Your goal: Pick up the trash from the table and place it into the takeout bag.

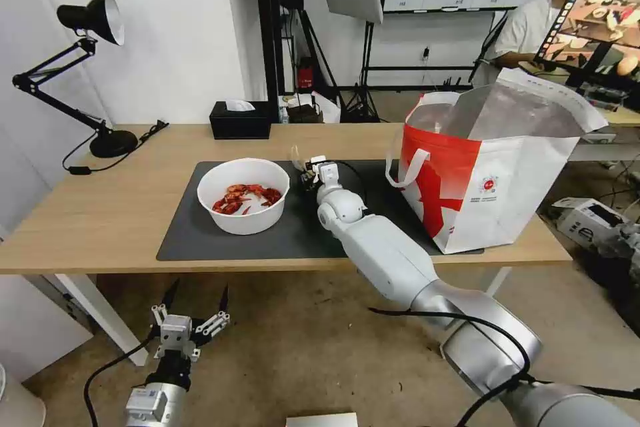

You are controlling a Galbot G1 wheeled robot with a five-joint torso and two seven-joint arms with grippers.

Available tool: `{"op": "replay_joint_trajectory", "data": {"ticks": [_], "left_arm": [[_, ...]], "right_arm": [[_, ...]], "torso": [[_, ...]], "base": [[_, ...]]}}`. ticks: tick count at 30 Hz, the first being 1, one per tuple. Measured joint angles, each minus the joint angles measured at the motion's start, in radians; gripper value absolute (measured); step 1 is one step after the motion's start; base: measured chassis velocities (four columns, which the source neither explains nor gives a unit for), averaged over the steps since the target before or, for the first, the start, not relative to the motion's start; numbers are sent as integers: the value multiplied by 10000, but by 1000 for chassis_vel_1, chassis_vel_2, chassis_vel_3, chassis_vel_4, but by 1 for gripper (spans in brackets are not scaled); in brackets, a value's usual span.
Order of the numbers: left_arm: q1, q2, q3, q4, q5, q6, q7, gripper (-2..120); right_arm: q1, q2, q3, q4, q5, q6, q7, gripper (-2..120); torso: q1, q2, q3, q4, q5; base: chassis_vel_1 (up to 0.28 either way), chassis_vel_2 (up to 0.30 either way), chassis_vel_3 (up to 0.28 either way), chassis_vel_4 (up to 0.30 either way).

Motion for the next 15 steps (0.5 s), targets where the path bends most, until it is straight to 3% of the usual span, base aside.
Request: {"op": "replay_joint_trajectory", "data": {"ticks": [4, 6, 7, 10, 15], "left_arm": [[3, 18, -25, -35, -4, -1, 0, 100], [13, 17, -40, -69, -7, -1, 0, 100], [13, 17, -40, -69, -7, -1, 0, 100], [38, 7, -66, -104, -8, -7, -2, 100], [62, 11, -95, -142, -9, -9, -4, 100]], "right_arm": [[-225, -369, -127, 822, -777, 502, 93, 12], [-468, -847, -217, 1858, -1413, 944, 242, 8], [-468, -847, -217, 1858, -1413, 944, 242, 8], [-902, -1567, -110, 3851, -2012, 1904, 1051, 8], [-1214, -2238, 134, 5673, -2156, 2181, 1568, 8]], "torso": [[0, 0, -1, 1, 0], [-1, 0, 0, 1, 1], [-1, 0, 0, 1, 1], [0, 0, 0, 1, 1], [-2, 1, -2, 0, 2]], "base": [[0, 0, 0, 0], [0, 0, 0, 0], [0, 0, 0, 0], [0, 0, 0, 0], [0, 0, 0, 0]]}}
